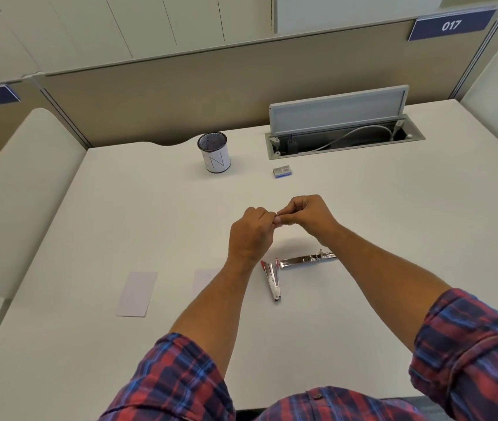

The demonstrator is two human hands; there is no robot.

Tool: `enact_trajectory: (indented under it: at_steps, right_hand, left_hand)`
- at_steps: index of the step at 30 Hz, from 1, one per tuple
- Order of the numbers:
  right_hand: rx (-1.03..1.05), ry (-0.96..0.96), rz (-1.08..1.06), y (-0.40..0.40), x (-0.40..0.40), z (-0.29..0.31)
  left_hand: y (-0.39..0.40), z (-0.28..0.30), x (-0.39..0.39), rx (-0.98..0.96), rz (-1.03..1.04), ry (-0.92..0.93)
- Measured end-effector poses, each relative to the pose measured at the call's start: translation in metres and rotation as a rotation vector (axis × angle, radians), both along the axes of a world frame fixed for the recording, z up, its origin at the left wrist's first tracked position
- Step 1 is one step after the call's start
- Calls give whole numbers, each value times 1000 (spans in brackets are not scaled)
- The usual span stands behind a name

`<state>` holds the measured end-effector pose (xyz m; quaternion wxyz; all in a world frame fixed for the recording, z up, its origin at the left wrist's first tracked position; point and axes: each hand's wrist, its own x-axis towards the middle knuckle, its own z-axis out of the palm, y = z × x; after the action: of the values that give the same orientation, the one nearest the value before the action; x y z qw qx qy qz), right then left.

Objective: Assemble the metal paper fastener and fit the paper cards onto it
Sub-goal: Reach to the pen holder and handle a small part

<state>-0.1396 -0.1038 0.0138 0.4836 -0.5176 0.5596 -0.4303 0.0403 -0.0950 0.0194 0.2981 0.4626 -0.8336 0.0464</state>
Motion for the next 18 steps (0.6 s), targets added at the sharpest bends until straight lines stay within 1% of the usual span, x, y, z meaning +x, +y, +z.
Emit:
enact_trajectory:
  at_steps: [8,12,15,18]
  right_hand:
    - [58,-152,-68,-44,12,6]
    - [52,-183,-59,-70,23,8]
    - [4,-154,-42,-87,32,16]
    - [-23,-32,-22,-109,47,25]
  left_hand:
    - [-46,8,4,-59,13,18]
    - [-73,7,10,-46,72,28]
    - [-88,6,16,-26,126,54]
    - [-107,3,23,11,193,110]
